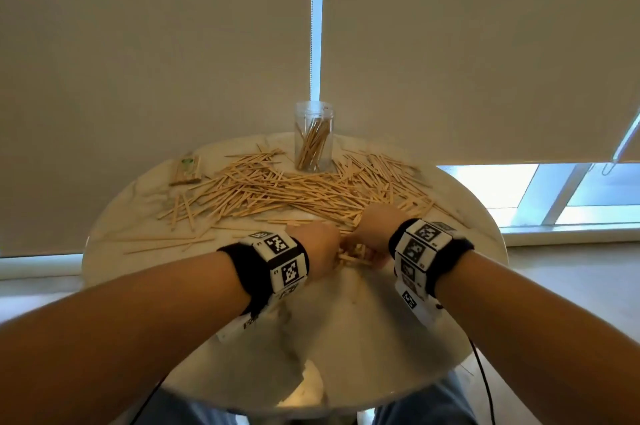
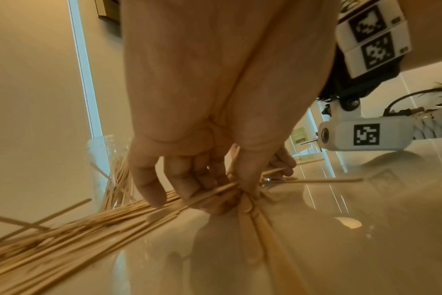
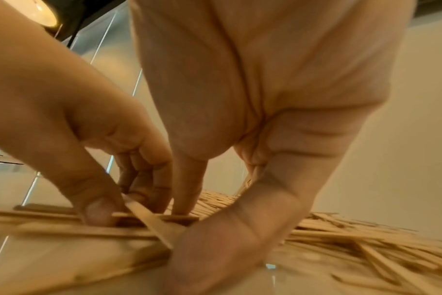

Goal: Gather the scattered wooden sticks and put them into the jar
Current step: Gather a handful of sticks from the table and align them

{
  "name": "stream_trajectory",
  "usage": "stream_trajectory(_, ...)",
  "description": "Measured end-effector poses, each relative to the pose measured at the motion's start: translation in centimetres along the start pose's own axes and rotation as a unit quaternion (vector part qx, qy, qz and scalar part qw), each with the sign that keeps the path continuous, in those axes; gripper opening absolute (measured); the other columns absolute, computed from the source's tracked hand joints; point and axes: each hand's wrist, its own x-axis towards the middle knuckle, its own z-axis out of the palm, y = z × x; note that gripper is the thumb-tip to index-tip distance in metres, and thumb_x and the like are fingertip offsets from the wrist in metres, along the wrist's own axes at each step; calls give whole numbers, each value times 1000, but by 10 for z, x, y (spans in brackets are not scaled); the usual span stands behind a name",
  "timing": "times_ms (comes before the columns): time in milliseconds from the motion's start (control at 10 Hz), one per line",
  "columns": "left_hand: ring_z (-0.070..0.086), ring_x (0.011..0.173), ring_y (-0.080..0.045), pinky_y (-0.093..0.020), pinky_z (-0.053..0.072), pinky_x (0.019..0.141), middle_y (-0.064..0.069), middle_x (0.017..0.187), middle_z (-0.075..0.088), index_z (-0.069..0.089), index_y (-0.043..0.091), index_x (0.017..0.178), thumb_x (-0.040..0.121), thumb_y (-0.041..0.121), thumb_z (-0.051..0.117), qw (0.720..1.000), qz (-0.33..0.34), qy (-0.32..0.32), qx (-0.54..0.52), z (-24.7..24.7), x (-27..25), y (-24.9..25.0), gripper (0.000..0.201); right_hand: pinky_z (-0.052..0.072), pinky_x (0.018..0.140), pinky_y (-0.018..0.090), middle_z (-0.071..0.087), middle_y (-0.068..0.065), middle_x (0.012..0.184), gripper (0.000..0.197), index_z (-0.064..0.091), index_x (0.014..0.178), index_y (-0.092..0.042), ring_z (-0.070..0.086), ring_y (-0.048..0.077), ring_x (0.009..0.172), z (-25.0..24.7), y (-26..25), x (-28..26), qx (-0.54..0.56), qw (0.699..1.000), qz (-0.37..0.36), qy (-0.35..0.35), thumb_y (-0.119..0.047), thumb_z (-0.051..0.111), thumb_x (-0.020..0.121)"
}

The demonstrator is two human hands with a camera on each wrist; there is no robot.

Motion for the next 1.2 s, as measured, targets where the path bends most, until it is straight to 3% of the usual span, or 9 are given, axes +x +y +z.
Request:
stream_trajectory(100,62,106,-30,-31,41,72,-15,118,65,62,5,118,101,25,53,999,18,-18,36,-2,-2,0,28,59,89,40,76,13,100,35,76,101,-4,73,26,94,-2,-1,1,36,999,10,-4,-36,74,87)
stream_trajectory(300,60,114,-32,-31,42,78,-16,128,60,55,0,129,103,16,46,998,-16,-31,59,-3,-8,-24,31,60,88,44,77,14,100,14,70,78,-15,74,30,95,-5,3,5,104,993,37,-35,-17,72,92)
stream_trajectory(400,56,117,-33,-34,45,88,-16,134,50,48,2,134,106,18,40,996,-48,-41,56,1,-10,-42,33,61,85,45,77,15,90,15,71,84,-7,76,30,88,-3,3,6,151,986,61,-32,-21,74,90)
stream_trajectory(500,58,109,-31,-36,47,85,-16,130,53,46,7,131,103,25,47,997,-58,-27,36,5,-12,-59,33,58,90,45,75,14,99,52,70,101,0,72,31,97,1,-1,14,95,994,51,-9,-51,68,89)
stream_trajectory(600,54,96,-28,-32,42,78,-15,125,58,47,8,127,103,21,41,997,-72,-9,7,1,-8,-71,28,55,96,47,71,16,112,45,69,103,-4,67,34,108,3,-6,16,68,997,36,-24,-45,74,86)
stream_trajectory(700,57,100,-29,-36,47,85,-11,123,60,48,12,127,104,40,34,995,-92,13,-33,-3,-4,-78,39,47,105,49,64,24,128,19,59,76,-12,60,40,122,2,-8,15,82,994,31,-67,-18,68,92)
stream_trajectory(800,56,96,-26,-35,43,82,-7,109,60,53,11,117,105,52,29,992,-75,40,-93,-4,-3,-82,49,47,106,47,63,24,128,25,55,72,-14,60,38,121,2,-10,8,92,989,44,-109,-6,64,94)
stream_trajectory(1000,50,68,-15,-30,39,62,-4,91,60,60,14,94,107,30,36,946,-76,86,-304,-6,3,-81,32,49,105,45,68,16,113,22,58,73,-10,63,35,118,-3,-1,-2,174,981,61,-59,-7,67,92)
stream_trajectory(1200,46,62,-14,-31,42,60,1,76,53,61,15,93,106,34,40,876,-46,129,-463,-7,6,-69,31,63,62,31,74,18,92,15,69,105,6,73,21,67,-4,10,-15,379,916,111,-71,-1,67,92)
